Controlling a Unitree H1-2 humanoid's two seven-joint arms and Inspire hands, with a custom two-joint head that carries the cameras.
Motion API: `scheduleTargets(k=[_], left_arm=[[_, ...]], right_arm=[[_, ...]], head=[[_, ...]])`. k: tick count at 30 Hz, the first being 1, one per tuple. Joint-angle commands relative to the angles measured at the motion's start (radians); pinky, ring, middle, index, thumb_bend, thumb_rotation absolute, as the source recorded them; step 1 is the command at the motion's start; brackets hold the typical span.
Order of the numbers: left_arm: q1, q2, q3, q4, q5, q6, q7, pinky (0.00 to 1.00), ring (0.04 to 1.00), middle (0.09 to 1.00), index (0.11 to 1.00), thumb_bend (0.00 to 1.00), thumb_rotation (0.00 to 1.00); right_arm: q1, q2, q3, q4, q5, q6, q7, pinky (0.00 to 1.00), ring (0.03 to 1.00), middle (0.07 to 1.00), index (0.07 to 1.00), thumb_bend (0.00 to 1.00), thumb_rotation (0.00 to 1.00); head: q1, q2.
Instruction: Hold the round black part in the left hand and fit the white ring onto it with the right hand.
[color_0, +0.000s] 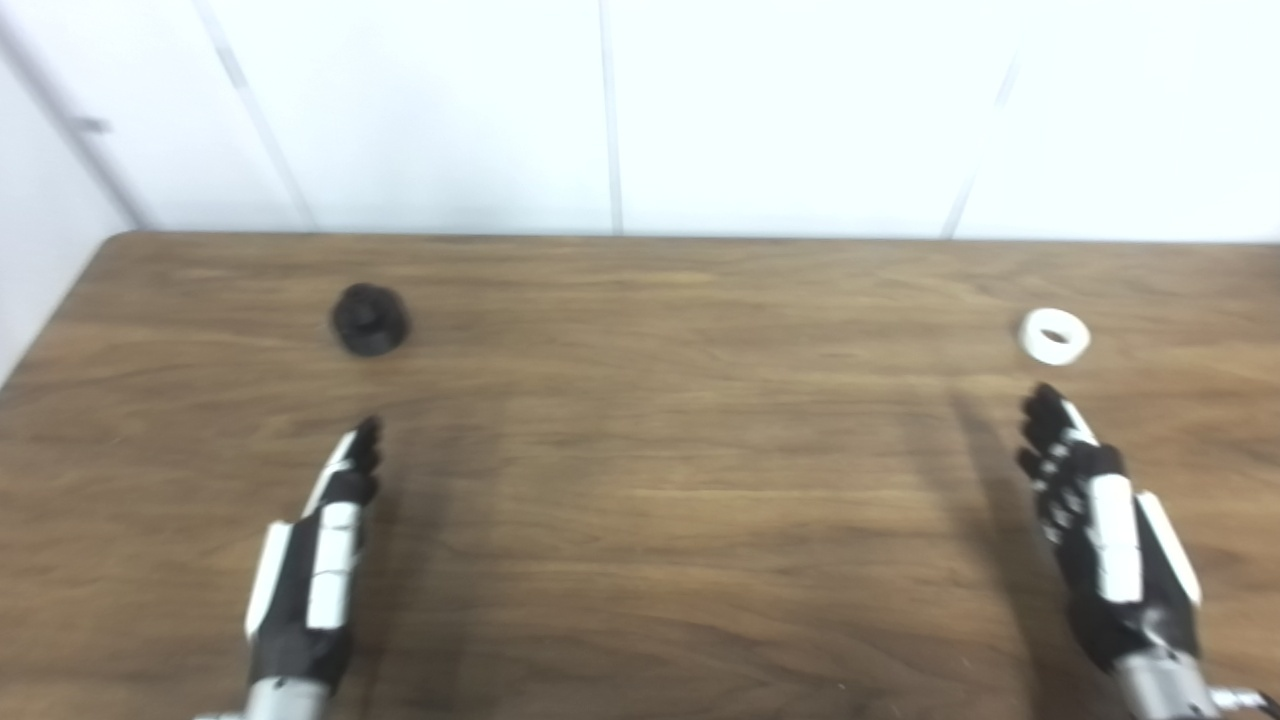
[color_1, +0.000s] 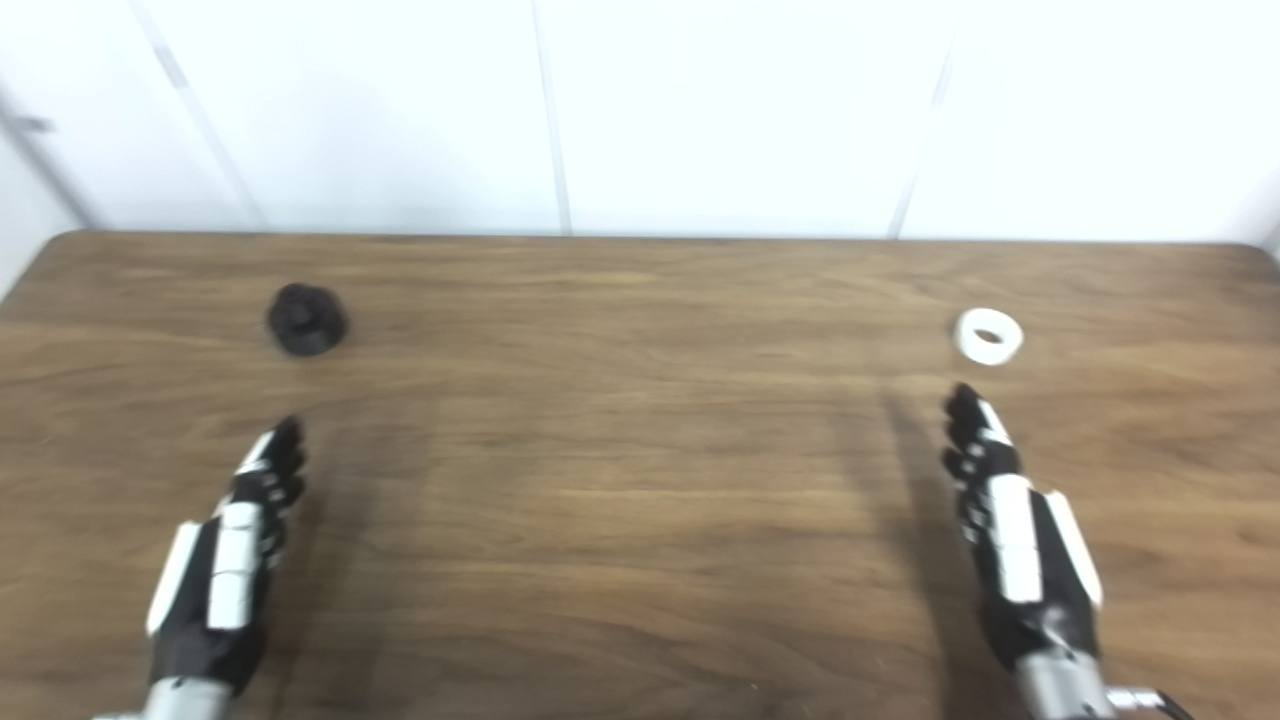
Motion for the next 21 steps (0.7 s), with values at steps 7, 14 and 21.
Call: scheduleTargets(k=[7, 14, 21], left_arm=[[0.016, -0.037, -0.035, 0.035, 0.082, -0.113, 0.024, 1.00, 0.994, 0.982, 0.962, 0.57, 1.00], [0.014, -0.050, -0.050, 0.083, 0.117, -0.173, 0.049, 1.00, 0.987, 0.979, 0.964, 0.53, 0.97], [0.011, -0.054, -0.058, 0.125, 0.109, -0.222, 0.067, 1.00, 0.991, 0.981, 0.964, 0.48, 0.93]], right_arm=[[0.101, -0.029, -0.008, 0.019, 0.044, -0.071, 0.034, 1.00, 1.000, 0.993, 0.988, 0.58, 1.00], [0.092, -0.028, -0.013, 0.076, 0.016, -0.137, 0.034, 1.00, 1.000, 0.992, 0.988, 0.56, 1.00], [0.089, -0.024, -0.009, 0.116, 0.016, -0.193, 0.035, 1.00, 1.000, 0.998, 0.992, 0.53, 1.00]], head=[[0.066, -0.068], [0.099, -0.122], [0.091, -0.158]])
